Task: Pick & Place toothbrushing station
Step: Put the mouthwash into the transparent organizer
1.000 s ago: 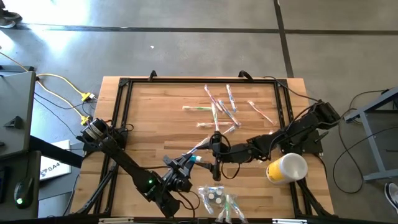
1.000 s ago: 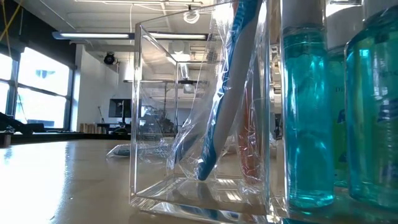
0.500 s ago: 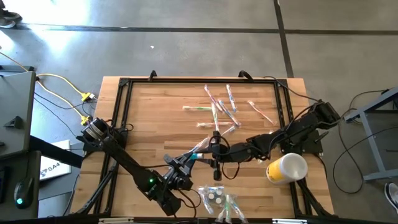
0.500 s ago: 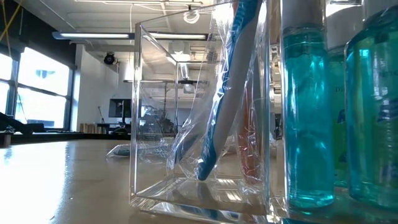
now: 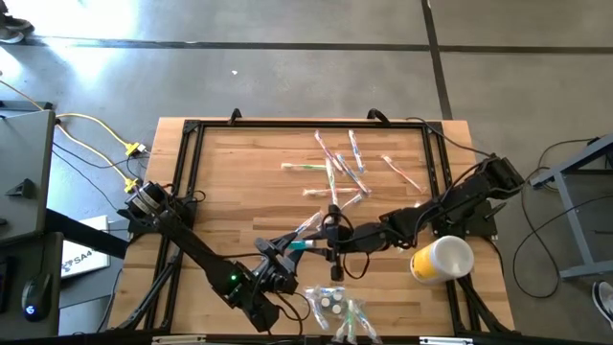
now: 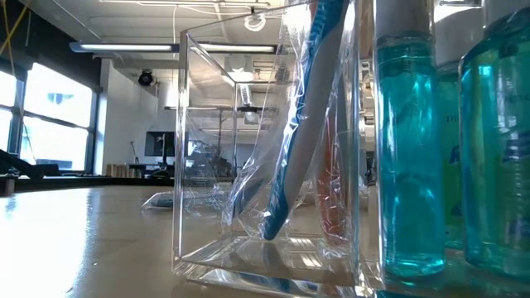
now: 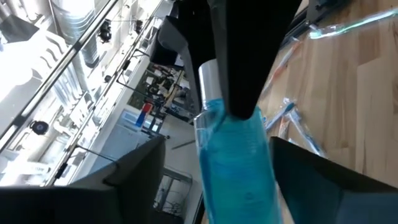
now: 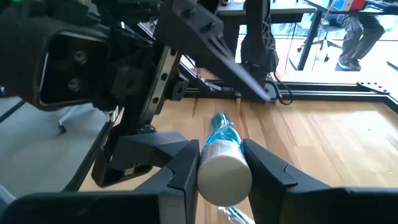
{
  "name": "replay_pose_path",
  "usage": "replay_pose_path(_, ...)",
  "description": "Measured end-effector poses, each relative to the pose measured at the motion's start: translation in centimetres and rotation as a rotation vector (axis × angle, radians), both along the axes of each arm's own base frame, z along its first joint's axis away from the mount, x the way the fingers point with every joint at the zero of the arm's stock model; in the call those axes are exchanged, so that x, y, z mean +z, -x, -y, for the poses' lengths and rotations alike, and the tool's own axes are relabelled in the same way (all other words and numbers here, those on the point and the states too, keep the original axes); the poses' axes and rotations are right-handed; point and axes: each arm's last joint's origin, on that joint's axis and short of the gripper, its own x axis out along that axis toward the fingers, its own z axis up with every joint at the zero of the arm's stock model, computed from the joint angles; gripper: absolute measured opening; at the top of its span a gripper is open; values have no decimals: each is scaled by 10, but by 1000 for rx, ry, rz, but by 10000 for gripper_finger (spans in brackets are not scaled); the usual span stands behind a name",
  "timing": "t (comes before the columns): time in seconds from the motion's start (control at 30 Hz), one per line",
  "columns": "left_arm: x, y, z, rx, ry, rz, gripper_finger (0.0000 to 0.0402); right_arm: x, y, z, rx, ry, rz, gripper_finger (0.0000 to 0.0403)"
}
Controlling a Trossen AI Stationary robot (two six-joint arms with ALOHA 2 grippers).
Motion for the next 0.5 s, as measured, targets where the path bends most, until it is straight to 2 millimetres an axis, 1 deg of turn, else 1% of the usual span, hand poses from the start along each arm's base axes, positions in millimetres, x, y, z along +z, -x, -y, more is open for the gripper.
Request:
replay_pose_path(0.13, -2, 1, -1, -8, -20, -33, 320, -3, 4, -5, -5, 19, -28, 89)
replay_pose_path(0.3, -2, 3, 2, -20, -24, -42, 328, -2, 17, -19, -86, 111, -40, 89)
replay_pose_path(0.4, -3, 7, 6, -37, -75, -94, 328, 5, 33, -29, -134, 183, -42, 89)
replay_pose_path(0.5, -3, 15, 15, -66, -93, -111, 328, 17, 52, -39, -148, 191, -25, 89)
